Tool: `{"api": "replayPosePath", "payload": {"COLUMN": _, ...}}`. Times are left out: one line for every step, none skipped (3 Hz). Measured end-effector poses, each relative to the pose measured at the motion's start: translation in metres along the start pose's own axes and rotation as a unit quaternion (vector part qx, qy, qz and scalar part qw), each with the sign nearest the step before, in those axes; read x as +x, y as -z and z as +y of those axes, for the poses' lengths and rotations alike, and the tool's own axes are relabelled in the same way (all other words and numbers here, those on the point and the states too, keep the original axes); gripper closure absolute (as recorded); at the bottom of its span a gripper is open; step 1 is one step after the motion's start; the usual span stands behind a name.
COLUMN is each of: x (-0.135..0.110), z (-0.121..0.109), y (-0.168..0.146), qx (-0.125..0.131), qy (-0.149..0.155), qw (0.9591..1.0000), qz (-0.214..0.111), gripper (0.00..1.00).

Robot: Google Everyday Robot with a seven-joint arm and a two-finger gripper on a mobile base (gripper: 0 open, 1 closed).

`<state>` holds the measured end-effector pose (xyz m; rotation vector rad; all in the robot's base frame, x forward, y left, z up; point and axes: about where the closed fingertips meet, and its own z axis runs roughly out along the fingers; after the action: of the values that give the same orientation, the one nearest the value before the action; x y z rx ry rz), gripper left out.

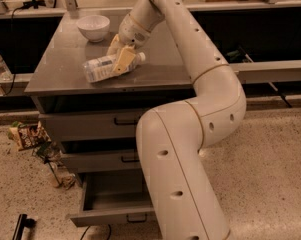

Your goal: Place blue plastic bottle into bottom drawer

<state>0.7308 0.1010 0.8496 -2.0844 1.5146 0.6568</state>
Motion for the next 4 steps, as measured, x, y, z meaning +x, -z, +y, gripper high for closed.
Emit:
{"api": "replayPosePath", "payload": {"x": 0.003, "z": 0.002, "y": 0.011, "qx": 0.006, "qy": 0.006, "qw": 1.0, "qz": 0.004, "gripper": 0.75}}
{"api": "replayPosePath", "payload": {"x": 0.022, "z": 0.015, "y": 0.065, "qx": 0.041, "qy": -0.007, "qw": 0.9986, "qz": 0.034, "gripper": 0.98}}
{"api": "replayPosePath", "payload": {"x": 0.065, "z": 0.042, "y": 0.136, "qx": 0.096, "qy": -0.054, "qw": 0.9929, "qz": 0.044, "gripper": 1.0}}
{"api": "replayPosePath", "payload": {"x": 0.08, "z": 0.073, "y": 0.182, "qx": 0.14, "qy": -0.072, "qw": 0.9866, "qz": 0.042, "gripper": 1.0}}
